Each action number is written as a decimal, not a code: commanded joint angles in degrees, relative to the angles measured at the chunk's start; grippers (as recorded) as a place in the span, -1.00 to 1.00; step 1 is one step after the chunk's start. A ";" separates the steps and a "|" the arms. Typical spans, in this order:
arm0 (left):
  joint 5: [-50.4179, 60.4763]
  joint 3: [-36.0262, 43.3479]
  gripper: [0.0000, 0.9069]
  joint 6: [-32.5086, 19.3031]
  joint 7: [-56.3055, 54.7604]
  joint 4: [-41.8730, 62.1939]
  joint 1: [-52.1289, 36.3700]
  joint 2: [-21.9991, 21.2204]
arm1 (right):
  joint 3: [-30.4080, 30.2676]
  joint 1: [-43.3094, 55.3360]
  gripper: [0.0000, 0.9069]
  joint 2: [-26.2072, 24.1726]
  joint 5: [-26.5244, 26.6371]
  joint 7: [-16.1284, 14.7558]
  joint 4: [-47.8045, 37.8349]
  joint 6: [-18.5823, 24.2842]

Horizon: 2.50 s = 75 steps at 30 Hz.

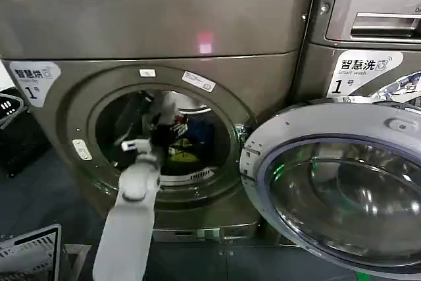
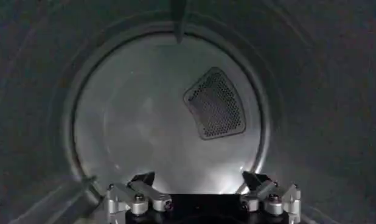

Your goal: Grasp the clothes from the dryer.

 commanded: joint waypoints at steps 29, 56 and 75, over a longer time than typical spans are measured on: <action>27.48 45.00 1.00 -11.60 58.52 73.45 -51.99 5.04 | -1.33 1.87 1.00 0.06 0.39 -0.66 -1.01 0.59; 37.83 47.76 1.00 -15.60 57.99 73.76 -47.74 2.98 | -1.70 2.06 1.00 0.52 -1.10 -0.80 -1.05 0.84; 38.09 45.54 -1.00 -17.03 57.82 74.27 -46.94 2.72 | -2.11 2.31 1.00 0.98 -1.23 -0.81 -0.92 0.97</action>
